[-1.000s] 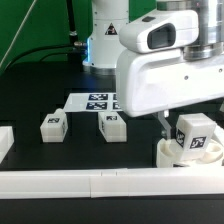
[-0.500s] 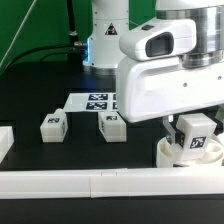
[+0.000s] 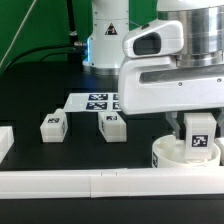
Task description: Assemble stool
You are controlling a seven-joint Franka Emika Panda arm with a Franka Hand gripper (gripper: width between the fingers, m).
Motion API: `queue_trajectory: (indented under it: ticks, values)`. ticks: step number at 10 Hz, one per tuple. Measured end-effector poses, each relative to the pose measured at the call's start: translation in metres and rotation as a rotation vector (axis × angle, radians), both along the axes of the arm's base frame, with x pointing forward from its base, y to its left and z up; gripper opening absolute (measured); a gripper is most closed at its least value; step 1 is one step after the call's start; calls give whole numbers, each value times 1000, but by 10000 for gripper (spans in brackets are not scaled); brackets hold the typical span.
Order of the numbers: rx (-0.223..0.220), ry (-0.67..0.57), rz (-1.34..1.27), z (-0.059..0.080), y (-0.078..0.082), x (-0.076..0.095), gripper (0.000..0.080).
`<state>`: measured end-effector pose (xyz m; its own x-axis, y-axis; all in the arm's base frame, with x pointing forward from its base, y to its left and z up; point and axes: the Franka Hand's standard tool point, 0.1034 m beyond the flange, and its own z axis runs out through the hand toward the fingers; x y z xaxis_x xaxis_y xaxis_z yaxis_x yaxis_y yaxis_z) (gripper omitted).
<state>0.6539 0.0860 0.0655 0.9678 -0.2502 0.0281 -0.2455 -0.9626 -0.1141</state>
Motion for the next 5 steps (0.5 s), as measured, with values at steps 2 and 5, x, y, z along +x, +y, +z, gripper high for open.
queue_trajectory:
  ticks: [2,5]
  values:
    - [19,20,-206,-1,9,0,334]
    - [61,73,-601,-2,11,-4,335]
